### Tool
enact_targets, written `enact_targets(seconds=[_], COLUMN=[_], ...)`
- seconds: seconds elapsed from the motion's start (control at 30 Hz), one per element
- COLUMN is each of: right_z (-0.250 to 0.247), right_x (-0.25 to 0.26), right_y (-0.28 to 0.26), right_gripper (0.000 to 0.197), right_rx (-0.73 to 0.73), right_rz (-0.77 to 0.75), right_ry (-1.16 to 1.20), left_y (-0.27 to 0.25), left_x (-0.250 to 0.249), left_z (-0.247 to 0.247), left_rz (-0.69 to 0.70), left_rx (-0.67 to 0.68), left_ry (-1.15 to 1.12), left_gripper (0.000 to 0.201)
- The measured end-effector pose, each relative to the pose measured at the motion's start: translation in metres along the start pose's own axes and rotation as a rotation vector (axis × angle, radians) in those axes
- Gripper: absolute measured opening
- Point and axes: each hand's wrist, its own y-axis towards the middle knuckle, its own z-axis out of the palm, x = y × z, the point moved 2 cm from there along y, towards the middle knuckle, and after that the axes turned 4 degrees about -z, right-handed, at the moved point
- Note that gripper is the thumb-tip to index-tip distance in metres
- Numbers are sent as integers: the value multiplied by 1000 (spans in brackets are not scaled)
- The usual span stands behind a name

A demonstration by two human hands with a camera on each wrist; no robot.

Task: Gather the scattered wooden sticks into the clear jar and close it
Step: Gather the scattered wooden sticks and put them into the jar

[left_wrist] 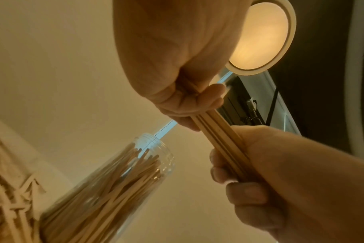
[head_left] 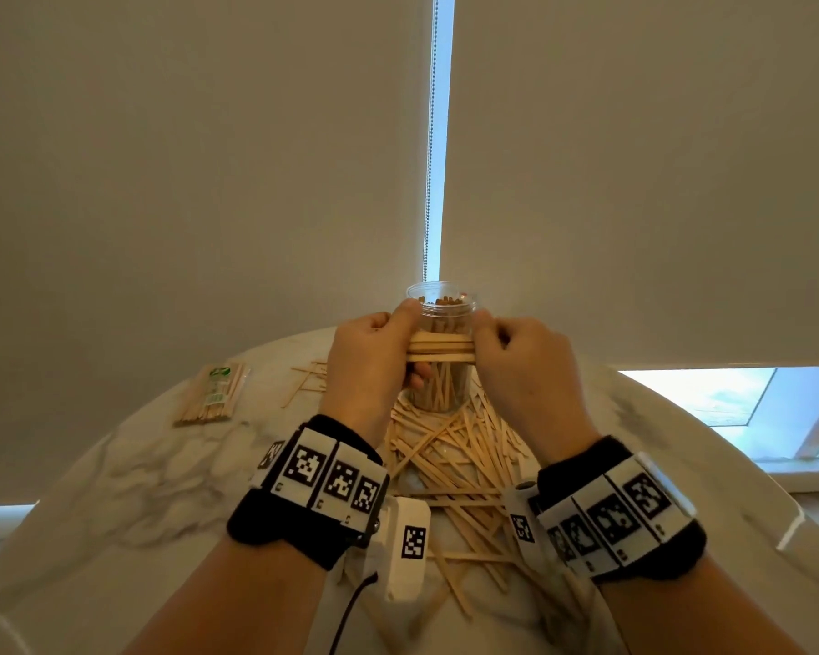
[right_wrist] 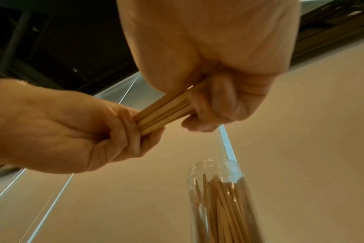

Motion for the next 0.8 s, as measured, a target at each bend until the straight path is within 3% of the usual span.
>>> enact_targets(seconds=[0.2,0.33,0.53,0.7,0.8], right_z=[-22,-19,-2,-7,-14], right_x=[-9,-6,-6,-10,-14], right_y=[13,11,5,10,14], right_gripper=[50,50,53,55,53], right_rx=[-8,-11,97,43,38], right_rz=[26,-6,5,21,35], right_ry=[37,73,43,55,21], left_y=[3,-1,-1,0,4], left_x=[-6,-10,-4,-1,-2], left_z=[8,7,9,11,9], left_rz=[-103,-82,-48,-26,-74], left_rx=[-6,6,-5,36,68], left_ry=[23,-213,-136,-17,-19], left_gripper=[62,60,64,58,71])
